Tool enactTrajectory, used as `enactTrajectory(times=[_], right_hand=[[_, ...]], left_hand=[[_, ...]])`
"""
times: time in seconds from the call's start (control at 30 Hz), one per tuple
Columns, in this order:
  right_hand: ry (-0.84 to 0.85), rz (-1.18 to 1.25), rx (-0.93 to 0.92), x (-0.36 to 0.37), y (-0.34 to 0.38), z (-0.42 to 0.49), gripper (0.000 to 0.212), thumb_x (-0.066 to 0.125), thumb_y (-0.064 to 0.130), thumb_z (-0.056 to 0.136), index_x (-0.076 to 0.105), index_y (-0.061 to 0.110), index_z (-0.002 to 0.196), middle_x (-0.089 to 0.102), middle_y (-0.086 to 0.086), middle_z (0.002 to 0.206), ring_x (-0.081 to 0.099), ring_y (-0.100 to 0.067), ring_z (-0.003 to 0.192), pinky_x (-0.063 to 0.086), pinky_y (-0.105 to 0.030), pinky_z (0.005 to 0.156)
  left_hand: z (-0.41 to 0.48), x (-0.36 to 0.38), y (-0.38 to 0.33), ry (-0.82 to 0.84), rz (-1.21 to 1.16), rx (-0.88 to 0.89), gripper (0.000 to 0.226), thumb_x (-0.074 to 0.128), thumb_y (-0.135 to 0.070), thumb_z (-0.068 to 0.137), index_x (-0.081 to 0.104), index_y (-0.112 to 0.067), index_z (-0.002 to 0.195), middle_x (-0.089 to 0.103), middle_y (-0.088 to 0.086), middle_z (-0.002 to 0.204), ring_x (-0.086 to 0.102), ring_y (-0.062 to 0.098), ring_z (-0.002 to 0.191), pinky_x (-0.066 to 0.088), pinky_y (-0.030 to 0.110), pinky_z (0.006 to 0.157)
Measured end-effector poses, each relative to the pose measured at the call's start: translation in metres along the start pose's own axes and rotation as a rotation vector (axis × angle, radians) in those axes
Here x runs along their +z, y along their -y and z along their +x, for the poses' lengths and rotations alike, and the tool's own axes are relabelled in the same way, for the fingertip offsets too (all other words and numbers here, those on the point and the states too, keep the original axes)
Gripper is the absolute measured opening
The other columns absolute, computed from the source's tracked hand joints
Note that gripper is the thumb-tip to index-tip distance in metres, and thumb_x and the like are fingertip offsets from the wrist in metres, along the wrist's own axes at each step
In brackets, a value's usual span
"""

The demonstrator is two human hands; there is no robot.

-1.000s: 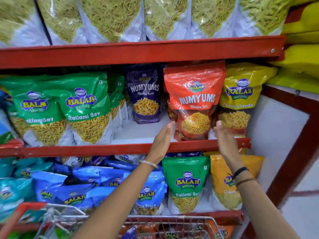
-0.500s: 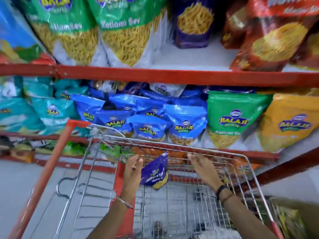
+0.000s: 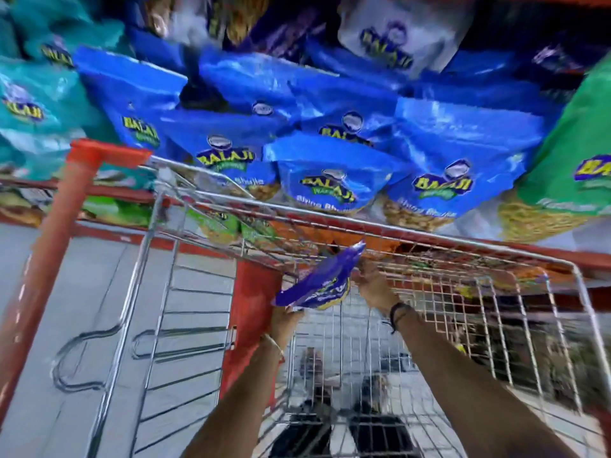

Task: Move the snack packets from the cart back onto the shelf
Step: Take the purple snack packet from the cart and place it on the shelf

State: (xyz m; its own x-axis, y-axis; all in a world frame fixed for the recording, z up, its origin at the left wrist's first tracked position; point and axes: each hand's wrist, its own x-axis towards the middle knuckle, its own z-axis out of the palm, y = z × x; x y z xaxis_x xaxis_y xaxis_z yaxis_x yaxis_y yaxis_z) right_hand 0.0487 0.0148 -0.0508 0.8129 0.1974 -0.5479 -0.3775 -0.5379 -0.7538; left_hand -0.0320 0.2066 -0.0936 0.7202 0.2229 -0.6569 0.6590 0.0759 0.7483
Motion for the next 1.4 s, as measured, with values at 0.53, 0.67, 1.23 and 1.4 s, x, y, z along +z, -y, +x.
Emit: enactTrajectory(times=[0.53, 0.67, 1.23, 1.4], right_hand=[[-0.12, 0.332, 0.065, 0.007, -0.02, -0.008, 0.014, 0.055, 0.006, 0.085, 0.057, 0.009, 0.099, 0.066, 0.0, 0.098, 0.063, -0.016, 0.095, 0.054, -0.036, 0.085], [-0.123, 0.518, 0.083, -0.012, -0.004, -0.051, 0.024, 0.047, -0.01, 0.085, 0.042, 0.011, 0.072, 0.06, 0.0, 0.087, 0.06, -0.012, 0.081, 0.055, -0.021, 0.062], [-0.358, 0.813, -0.437, -0.173, 0.168, -0.218, 0.027, 0.053, 0.003, 0.086, 0.042, 0.02, 0.068, 0.054, 0.004, 0.068, 0.06, 0.0, 0.059, 0.054, -0.026, 0.05], [-0.417, 0.771, -0.647, -0.222, 0.233, -0.256, 0.028, 0.052, 0.006, 0.088, 0.045, 0.022, 0.065, 0.057, 0.009, 0.066, 0.059, 0.001, 0.063, 0.054, -0.033, 0.058]], left_hand=[[-0.005, 0.017, -0.02, -0.164, -0.028, 0.113, 0.023, 0.047, -0.002, 0.09, 0.058, 0.017, 0.092, 0.064, 0.018, 0.081, 0.058, 0.006, 0.066, 0.04, 0.004, 0.057], [-0.034, 0.016, -0.046, -0.051, -0.157, 0.099, 0.025, 0.048, -0.003, 0.089, 0.057, -0.014, 0.069, 0.057, -0.013, 0.05, 0.051, -0.004, 0.057, 0.047, 0.042, 0.081], [-0.223, 0.058, -0.275, 0.181, -0.136, 0.577, 0.023, 0.053, -0.02, 0.089, 0.06, -0.02, 0.067, 0.07, -0.016, 0.054, 0.065, 0.0, 0.056, 0.053, 0.019, 0.047], [-0.27, 0.066, -0.354, 0.219, -0.107, 0.802, 0.03, 0.049, -0.017, 0.091, 0.057, -0.02, 0.062, 0.067, -0.017, 0.053, 0.061, -0.002, 0.055, 0.055, 0.022, 0.05]])
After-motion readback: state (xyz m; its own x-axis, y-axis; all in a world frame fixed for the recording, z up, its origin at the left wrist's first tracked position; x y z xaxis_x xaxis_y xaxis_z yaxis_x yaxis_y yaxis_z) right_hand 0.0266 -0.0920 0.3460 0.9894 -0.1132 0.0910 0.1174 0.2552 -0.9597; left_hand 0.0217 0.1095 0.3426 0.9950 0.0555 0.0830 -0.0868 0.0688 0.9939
